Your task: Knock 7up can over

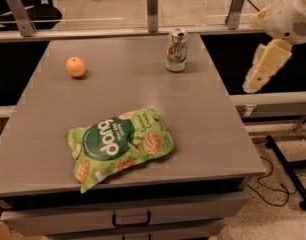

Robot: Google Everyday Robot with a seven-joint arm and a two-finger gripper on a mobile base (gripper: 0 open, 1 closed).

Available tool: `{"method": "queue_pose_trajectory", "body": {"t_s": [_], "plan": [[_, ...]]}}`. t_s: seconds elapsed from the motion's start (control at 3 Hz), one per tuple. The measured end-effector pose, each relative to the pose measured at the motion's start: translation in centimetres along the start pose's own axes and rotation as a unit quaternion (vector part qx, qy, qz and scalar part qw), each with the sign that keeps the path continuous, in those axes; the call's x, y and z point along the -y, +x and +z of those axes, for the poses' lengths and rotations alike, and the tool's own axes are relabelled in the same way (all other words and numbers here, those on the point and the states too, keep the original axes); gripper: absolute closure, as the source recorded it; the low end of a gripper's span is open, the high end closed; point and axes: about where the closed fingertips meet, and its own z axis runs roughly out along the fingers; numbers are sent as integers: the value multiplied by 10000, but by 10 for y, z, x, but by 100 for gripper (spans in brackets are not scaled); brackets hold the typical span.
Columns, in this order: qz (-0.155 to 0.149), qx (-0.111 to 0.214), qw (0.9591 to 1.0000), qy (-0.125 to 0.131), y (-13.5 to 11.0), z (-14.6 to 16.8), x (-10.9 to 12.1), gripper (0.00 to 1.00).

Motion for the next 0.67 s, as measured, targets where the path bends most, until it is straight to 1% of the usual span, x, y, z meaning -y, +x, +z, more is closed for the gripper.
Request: {"method": "queue_pose_trajectory", "body": {"t_s": [0.33,0.67], "plan": [[118,727,9972,118,-25,32,58,0],[370,1406,9893,150,-56,65,103,0]]}}
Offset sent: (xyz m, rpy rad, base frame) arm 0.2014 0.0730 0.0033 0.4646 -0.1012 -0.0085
